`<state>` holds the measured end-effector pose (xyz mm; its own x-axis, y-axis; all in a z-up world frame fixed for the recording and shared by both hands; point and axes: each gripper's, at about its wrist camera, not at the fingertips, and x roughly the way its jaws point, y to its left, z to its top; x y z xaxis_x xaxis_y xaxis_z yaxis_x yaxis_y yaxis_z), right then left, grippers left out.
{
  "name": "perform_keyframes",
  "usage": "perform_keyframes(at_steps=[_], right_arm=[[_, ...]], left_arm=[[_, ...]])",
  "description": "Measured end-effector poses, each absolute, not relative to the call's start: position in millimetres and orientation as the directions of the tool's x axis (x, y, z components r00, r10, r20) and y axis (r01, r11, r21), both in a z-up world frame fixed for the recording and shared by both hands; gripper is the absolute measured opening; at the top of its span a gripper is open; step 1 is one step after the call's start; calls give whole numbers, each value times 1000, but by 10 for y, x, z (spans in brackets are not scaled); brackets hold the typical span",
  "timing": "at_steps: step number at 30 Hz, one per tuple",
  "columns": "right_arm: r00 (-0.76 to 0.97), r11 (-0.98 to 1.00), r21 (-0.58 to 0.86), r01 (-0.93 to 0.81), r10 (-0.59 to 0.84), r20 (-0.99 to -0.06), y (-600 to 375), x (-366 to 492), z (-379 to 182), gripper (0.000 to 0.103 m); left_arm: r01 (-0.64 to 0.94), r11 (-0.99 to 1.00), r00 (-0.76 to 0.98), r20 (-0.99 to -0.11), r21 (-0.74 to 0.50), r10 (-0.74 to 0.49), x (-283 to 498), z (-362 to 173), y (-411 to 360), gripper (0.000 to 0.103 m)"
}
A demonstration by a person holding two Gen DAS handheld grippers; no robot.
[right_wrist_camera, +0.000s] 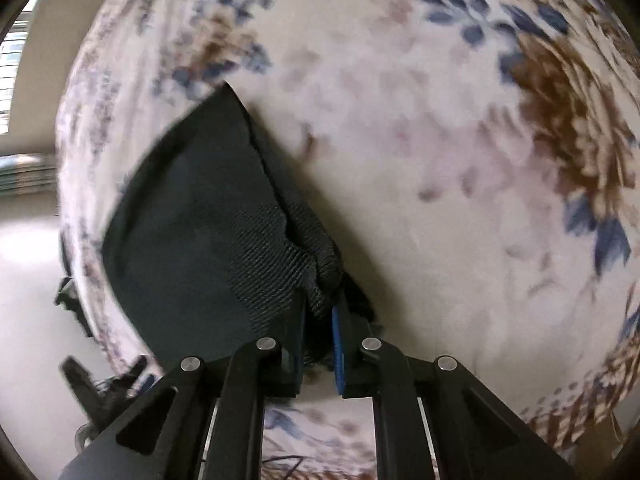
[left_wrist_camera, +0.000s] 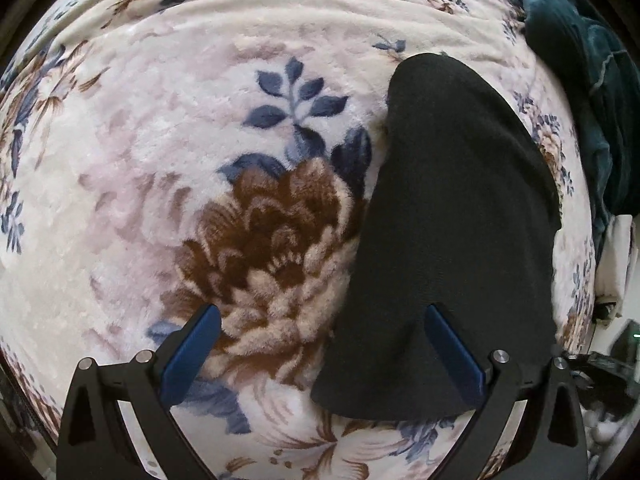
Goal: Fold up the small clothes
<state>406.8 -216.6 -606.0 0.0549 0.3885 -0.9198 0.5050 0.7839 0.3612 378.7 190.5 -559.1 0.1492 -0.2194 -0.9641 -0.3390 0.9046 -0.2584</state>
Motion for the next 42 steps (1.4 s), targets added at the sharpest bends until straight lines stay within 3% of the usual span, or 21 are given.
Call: perform_keyframes(at_steps=[3, 7, 10, 12, 14, 18, 21, 23, 24, 25, 26, 30, 31, 32, 33, 38, 42], right_arm=[[7, 735, 387, 557, 461, -887, -2289, 4064, -6345, 22], [176, 569, 528, 630, 558, -811, -2582, 3806, -6264, 56], [242, 451, 630, 632, 658, -713, -2582, 3540, -6345, 70], [196, 445, 632, 634, 698, -689, -2429, 3453, -6523, 70], [110, 564, 547, 618, 627, -771, -2289, 3488, -6496, 70], [269, 714, 525, 463, 451, -851, -2332, 3806, -5817, 70], [349, 733, 555, 394, 439, -828, -2447, 4248, -5611, 70], [315, 753, 556, 351, 465, -828, -2445, 4703, -5759, 70], [283, 753, 562, 342, 488, -826, -2418, 4922, -5905, 70], [247, 742, 578, 339, 523, -816, -2340, 5161, -6069, 70], [198, 735, 583, 346, 550, -811, -2311, 5325, -6254, 70], [101, 730, 615, 299, 617, -781, -2138, 5617, -6650, 70], [119, 731, 625, 276, 619, -776, -2101, 5597, -6661, 60], [145, 750, 614, 246, 598, -788, -2072, 5607, -6614, 15], [150, 759, 603, 244, 585, -797, -2059, 5604, -6601, 9], [277, 785, 584, 206, 525, -804, -2074, 5673, -6224, 8], [227, 813, 537, 224, 493, -840, -2081, 5775, -6335, 8]], left_arm=[[-337, 893, 181, -952, -298, -249, 3817, -5580, 1937, 103], [-327, 845, 228, -903, -423, -363, 3907, -5659, 1970, 103], [-337, 817, 232, -882, -468, -409, 3993, -5761, 1980, 103], [-341, 814, 219, -882, -470, -417, 4032, -5777, 1976, 103], [-319, 823, 234, -881, -470, -412, 4108, -5687, 1963, 103], [-278, 843, 259, -881, -461, -397, 4415, -5547, 1954, 103], [-267, 845, 263, -878, -464, -399, 4804, -5663, 1928, 103], [-278, 825, 269, -864, -492, -425, 5031, -5788, 1933, 101], [-293, 813, 278, -859, -503, -431, 5108, -5845, 1947, 85], [-311, 794, 297, -847, -523, -441, 5171, -5893, 1978, 41], [-339, 769, 307, -837, -541, -453, 5221, -5947, 2007, 27], [-398, 716, 338, -818, -573, -466, 5188, -6001, 2085, 23], [-400, 714, 341, -816, -575, -467, 5179, -6001, 2093, 23], [-403, 709, 347, -814, -579, -467, 5151, -5997, 2111, 23], [-407, 705, 350, -812, -580, -467, 5143, -5995, 2124, 23], [-408, 710, 343, -817, -574, -464, 5185, -6022, 2136, 22], [-404, 709, 325, -815, -579, -480, 5227, -6050, 2149, 26]])
